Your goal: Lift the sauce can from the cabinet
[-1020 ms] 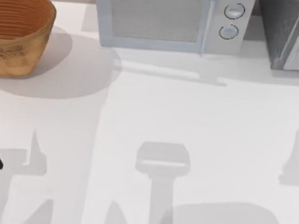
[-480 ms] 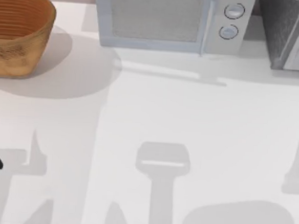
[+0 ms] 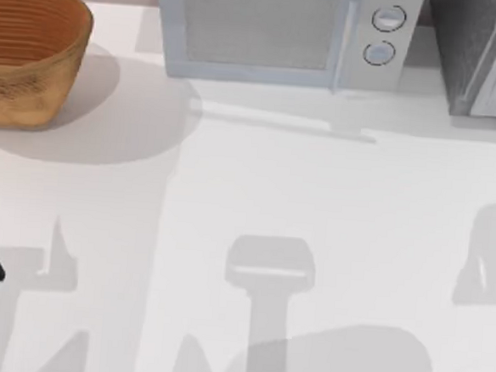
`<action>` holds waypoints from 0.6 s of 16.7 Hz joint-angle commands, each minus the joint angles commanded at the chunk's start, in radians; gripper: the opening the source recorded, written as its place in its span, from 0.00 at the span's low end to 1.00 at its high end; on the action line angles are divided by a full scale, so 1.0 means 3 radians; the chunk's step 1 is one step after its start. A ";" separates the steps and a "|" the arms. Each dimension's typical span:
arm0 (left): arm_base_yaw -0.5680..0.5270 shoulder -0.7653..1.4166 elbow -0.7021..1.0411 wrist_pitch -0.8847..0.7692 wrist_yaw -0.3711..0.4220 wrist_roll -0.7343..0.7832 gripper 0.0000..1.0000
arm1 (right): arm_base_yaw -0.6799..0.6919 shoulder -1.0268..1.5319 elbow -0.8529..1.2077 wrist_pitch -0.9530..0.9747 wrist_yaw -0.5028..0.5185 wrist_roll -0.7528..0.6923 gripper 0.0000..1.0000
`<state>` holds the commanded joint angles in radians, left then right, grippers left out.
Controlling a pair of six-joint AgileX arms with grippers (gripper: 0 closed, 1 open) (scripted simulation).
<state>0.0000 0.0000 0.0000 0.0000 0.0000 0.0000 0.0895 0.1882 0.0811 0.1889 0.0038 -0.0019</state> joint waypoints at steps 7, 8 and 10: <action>0.0000 0.0000 0.0000 0.0000 0.0000 0.0000 1.00 | 0.0799 0.1881 0.0549 0.1452 -0.0005 -0.0008 0.00; 0.0000 0.0000 0.0000 0.0000 0.0000 0.0000 1.00 | 0.0927 0.2213 0.0632 0.1680 -0.0003 -0.0007 0.00; 0.0000 0.0000 0.0000 0.0000 0.0000 0.0000 1.00 | 0.1180 0.2894 0.0797 0.2139 0.0006 -0.0001 0.00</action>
<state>0.0000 0.0000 0.0000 0.0000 0.0000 0.0000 0.4436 1.0565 0.3201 0.8307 0.0057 -0.0023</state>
